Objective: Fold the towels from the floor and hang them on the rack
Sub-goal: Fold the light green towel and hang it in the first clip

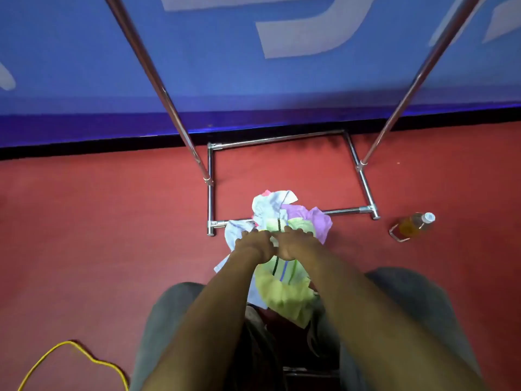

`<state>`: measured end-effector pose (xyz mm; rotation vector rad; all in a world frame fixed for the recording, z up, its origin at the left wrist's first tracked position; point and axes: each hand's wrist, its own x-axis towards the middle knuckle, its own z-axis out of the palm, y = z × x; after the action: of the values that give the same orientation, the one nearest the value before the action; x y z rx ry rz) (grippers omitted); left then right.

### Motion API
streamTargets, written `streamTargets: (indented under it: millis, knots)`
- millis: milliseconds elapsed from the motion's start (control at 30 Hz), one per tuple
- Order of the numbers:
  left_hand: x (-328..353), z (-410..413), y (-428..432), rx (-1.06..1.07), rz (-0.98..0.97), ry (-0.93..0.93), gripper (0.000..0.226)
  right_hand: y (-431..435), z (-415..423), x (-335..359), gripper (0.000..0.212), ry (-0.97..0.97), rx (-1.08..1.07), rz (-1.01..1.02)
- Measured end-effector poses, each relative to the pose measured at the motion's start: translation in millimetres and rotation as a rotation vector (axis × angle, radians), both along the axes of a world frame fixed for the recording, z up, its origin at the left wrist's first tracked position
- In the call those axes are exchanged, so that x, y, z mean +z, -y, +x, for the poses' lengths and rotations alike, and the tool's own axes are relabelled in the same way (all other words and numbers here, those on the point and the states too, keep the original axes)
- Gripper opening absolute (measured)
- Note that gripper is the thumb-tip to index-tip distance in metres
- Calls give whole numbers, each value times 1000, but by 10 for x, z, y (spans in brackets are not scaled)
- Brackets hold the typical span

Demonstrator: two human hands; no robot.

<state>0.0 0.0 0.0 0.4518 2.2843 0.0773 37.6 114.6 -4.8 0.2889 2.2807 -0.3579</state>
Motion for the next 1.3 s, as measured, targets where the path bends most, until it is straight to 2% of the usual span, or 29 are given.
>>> streamTargets:
  millis: [133,333,500,567,700,833,967,1033,1133,1233,1300]
  knots:
    - [-175,-81,-38,-2,-65,69,48,-77,-63,-260,62,95,46,72]
    - [-516,-138,-87,55,20,124,42,32,-94,-590,48,134,104,39]
    - [-669,-175,-121,165,7,186,52,184,-46,-761,62,161,6,13]
    - [-703,-191,-115,220,21,186,50,199,-83,-770,56,104,-32,4]
    - [-671,-250,-126,316,96,187,47,219,-155,-752,39,-50,-283,-115]
    - [-603,-349,-163,604,340,192,50,211,-254,-659,15,-212,-627,-301]
    - [-380,-418,-230,908,607,261,43,191,-351,-423,28,-339,-859,-478]
    - [-219,-450,-235,989,688,225,38,205,-424,-274,34,-410,-969,-584]
    - [9,-461,-122,955,713,133,34,206,-509,78,43,-512,-1112,-775]
    - [234,-457,-40,815,727,165,8,110,-472,521,53,-570,-1131,-871]
    - [513,-423,-33,753,745,164,15,6,-370,835,54,-572,-1114,-918]
